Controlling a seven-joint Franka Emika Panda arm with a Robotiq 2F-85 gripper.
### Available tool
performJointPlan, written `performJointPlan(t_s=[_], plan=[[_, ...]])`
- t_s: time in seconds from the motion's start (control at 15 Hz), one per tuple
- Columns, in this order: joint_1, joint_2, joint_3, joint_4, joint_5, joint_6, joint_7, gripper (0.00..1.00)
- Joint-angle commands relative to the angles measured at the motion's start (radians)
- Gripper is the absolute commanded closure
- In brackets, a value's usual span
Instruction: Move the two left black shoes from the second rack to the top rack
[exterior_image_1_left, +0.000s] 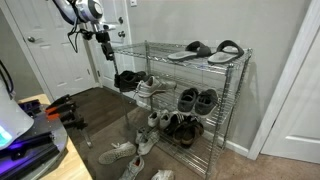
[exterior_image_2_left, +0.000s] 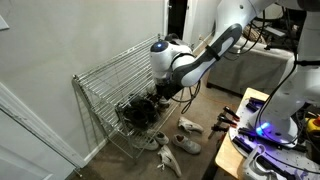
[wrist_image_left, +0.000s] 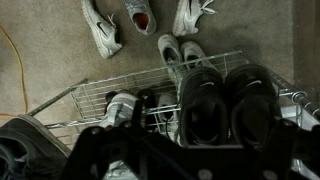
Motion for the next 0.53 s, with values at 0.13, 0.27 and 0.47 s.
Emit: performJointPlan(t_s=[0.13,0.27,0.47], plan=[[0.056,0.014,-0.051,0.017,0.05,0.004,-0.064,0.0],[0.057,0.015,-0.052,0.019,0.05,0.004,-0.065,0.0],[0.104,0.024,-0.092,-0.024,0.0,0.11,-0.002,0.0]])
